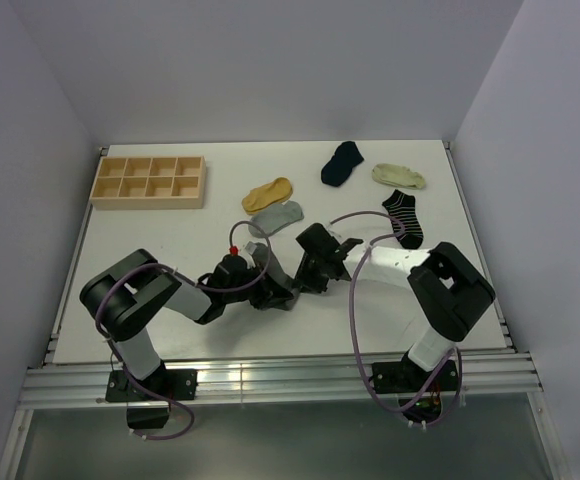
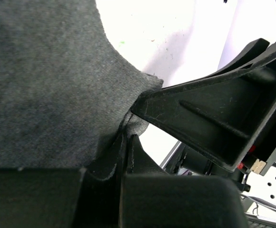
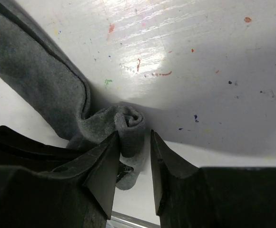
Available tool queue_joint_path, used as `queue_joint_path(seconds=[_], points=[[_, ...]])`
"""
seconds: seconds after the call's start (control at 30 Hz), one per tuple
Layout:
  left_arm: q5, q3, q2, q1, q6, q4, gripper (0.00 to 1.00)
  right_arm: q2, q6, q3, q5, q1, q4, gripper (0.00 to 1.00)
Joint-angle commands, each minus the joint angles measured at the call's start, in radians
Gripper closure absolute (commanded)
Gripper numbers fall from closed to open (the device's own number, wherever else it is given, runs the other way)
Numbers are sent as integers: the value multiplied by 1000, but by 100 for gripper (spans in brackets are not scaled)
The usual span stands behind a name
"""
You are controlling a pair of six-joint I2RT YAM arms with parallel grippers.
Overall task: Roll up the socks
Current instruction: Roll the sock at the center of the board.
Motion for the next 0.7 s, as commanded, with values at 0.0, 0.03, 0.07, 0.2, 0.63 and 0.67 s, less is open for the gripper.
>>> queue_joint_path(seconds=[0.0, 0.03, 0.07, 0.2, 0.63, 0.67], points=[[-4, -28, 30, 11, -11, 7, 100, 27, -25, 66, 60, 21, -78, 64], [1, -27, 33, 11, -12, 8, 100, 30, -32, 78, 63, 22, -84, 66], [2, -24, 38, 14, -12, 11, 100, 39, -36, 81, 64, 24, -88, 72], [-8, -16, 19, 13, 19, -25, 97, 61, -52, 117, 87, 24, -140, 91], [-361, 104, -267, -90, 297, -490, 47, 153, -93, 264, 138, 25, -309, 100], [-401, 139, -286, -113, 321, -545, 46, 156, -94, 265, 138, 27, -312, 100]])
